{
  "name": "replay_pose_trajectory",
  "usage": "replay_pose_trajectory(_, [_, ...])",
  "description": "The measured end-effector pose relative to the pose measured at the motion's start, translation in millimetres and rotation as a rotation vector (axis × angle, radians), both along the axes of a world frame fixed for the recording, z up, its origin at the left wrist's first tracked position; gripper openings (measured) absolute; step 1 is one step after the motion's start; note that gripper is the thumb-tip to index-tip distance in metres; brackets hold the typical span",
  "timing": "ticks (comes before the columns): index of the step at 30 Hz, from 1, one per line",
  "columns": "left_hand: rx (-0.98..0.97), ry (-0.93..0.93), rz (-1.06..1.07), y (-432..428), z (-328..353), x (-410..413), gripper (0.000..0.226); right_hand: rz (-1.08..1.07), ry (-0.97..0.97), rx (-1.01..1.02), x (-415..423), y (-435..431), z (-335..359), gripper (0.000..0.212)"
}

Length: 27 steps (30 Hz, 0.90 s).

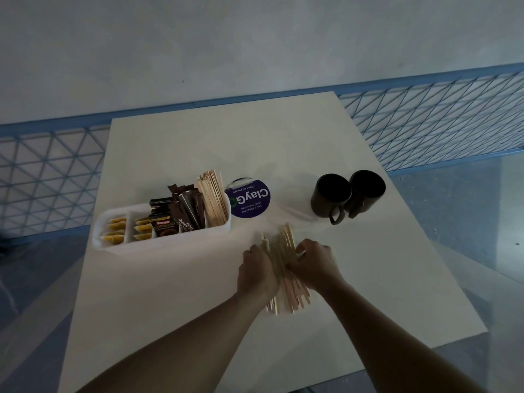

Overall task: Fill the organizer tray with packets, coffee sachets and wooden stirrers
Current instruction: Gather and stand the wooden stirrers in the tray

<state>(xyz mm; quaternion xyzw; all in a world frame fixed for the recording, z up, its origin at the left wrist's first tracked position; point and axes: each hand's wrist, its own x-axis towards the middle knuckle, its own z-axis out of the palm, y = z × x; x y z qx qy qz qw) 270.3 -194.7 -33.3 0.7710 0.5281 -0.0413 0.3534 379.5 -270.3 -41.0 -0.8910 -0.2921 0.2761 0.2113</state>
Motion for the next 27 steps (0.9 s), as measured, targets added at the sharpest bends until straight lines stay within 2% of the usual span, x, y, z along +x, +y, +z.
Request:
replay_pose_trajectory(5, [0.044, 0.023, -0.03, 8.1, -0.9, -3.4, 0.028, 0.008, -0.027, -0.007, 2.1, 1.5, -1.5, 0.013])
replay_pose_trajectory(11, [0.041, 0.048, -0.05, 15.4, -0.1, -6.0, 0.017, 0.009, -0.062, 0.01, 2.0, 3.5, -2.3, 0.013])
replay_pose_trajectory(22, [-0.042, 0.079, -0.053, 26.4, 4.1, -7.2, 0.018, 0.023, -0.099, -0.029, -0.5, 10.6, 0.2, 0.008])
replay_pose_trajectory(27, [-0.085, 0.051, -0.05, 30.0, 6.1, -10.1, 0.017, -0.016, -0.095, -0.006, -0.7, 11.5, 3.4, 0.019])
